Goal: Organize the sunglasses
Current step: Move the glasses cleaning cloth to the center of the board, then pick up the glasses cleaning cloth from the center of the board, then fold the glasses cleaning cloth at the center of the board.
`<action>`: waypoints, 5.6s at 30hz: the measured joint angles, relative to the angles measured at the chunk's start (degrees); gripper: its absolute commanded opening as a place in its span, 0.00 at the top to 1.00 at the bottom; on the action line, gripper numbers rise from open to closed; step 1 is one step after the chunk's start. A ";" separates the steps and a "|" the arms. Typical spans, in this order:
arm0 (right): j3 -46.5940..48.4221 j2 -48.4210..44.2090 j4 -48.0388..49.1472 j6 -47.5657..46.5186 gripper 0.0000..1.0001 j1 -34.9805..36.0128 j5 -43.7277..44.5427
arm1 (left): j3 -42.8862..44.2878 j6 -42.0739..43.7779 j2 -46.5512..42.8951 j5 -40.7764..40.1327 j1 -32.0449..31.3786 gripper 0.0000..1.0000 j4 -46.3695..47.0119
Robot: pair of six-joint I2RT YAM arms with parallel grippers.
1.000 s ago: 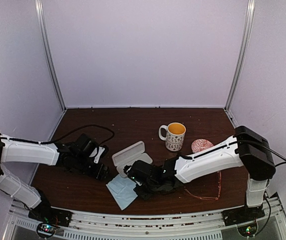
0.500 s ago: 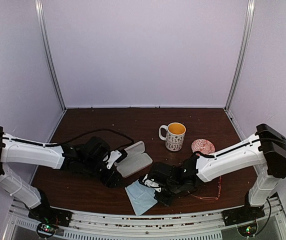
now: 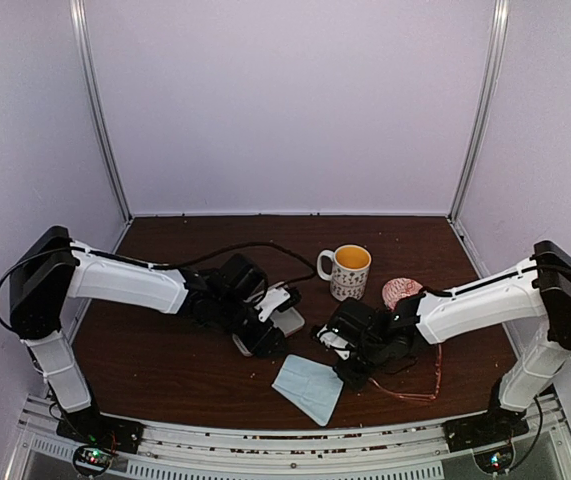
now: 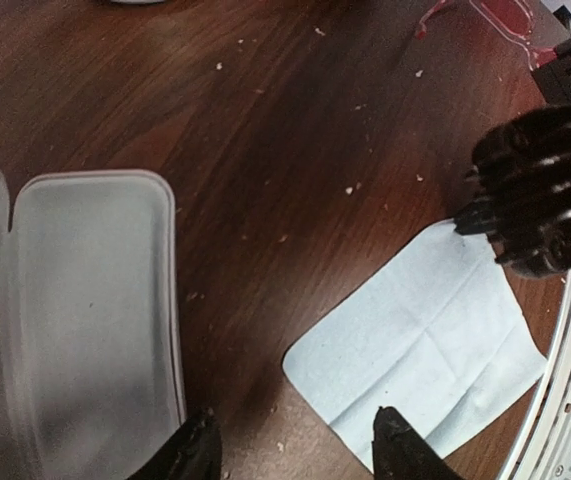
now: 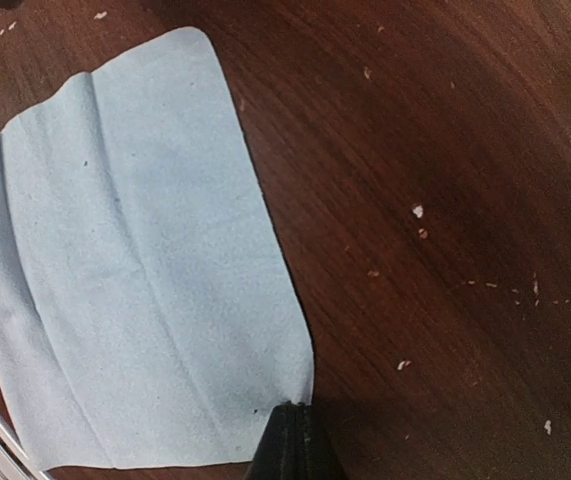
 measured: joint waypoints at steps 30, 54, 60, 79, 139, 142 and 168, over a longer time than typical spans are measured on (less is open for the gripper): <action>-4.46 -2.29 6.84 2.95 1.00 -2.67 -1.88 | 5.81 6.23 9.51 0.55 -3.37 0.63 -0.63; -5.51 -2.97 7.89 3.54 1.00 -2.73 -1.90 | 3.58 3.41 9.88 -6.64 -5.51 1.00 5.97; -5.55 -3.06 7.93 3.74 1.00 -2.73 -1.88 | 2.43 2.38 9.35 -6.40 -5.53 1.00 7.37; -6.75 -17.90 6.47 2.47 1.00 -2.75 -0.79 | -1.55 -4.66 -4.90 -9.01 -6.36 1.00 4.94; -2.71 -15.21 0.31 5.62 1.00 -1.38 6.99 | 2.69 -11.58 -3.78 -19.34 -10.08 1.00 -1.68; -2.29 -15.28 0.42 4.81 1.00 -1.57 6.91 | 2.84 -11.56 -3.80 -19.28 -9.94 1.00 -1.84; -4.72 -27.30 -4.07 14.14 1.00 18.08 8.55 | -1.40 -20.74 -19.26 -24.00 -23.30 1.00 -11.39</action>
